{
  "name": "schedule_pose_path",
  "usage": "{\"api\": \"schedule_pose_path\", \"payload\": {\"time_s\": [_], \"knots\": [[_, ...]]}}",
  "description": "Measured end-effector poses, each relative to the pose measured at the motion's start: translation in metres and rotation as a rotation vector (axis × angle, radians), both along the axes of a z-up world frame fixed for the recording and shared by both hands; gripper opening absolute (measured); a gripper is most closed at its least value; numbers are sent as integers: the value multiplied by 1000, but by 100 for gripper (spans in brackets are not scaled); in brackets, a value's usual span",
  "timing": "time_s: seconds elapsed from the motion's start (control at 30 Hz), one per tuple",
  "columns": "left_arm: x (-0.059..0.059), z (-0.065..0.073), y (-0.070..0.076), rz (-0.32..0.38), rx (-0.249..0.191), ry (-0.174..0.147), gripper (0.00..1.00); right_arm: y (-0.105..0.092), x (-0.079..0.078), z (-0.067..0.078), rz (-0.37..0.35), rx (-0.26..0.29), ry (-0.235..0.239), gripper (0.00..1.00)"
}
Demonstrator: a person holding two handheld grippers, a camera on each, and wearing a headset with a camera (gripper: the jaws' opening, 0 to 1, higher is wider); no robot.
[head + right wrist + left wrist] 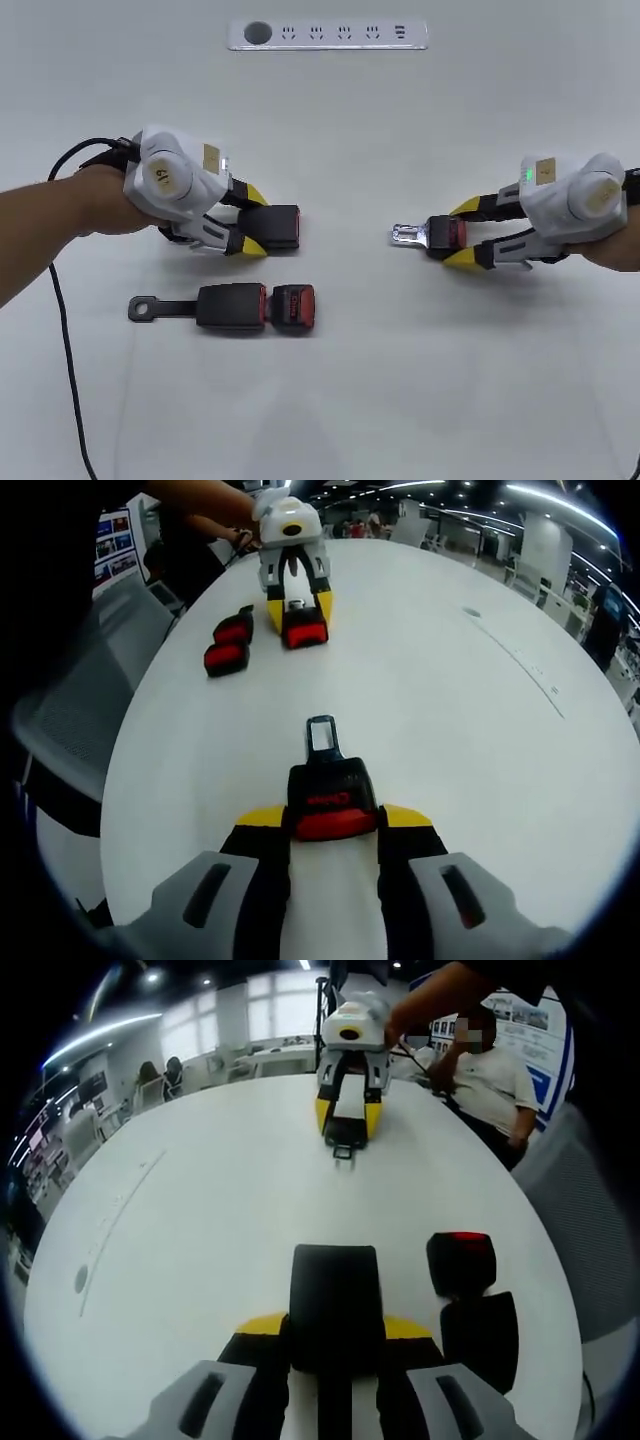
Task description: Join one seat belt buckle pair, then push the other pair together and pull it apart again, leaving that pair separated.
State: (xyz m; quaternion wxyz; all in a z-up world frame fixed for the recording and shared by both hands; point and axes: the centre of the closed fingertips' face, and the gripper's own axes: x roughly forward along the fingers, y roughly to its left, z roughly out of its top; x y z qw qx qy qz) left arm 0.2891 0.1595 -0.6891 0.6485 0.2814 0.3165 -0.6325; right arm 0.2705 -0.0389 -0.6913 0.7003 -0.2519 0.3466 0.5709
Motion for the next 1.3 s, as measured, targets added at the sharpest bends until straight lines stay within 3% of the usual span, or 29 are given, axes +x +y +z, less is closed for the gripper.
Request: {"api": "schedule_pose_path", "payload": {"time_s": [0.4, 1.3], "knots": [[-1, 1, 1, -23, 21, 1, 34, 25, 7, -4, 36, -1, 2, 32], [-2, -1, 2, -10, 29, 3, 34, 103, 14, -1, 87, 69, 2, 32]]}}
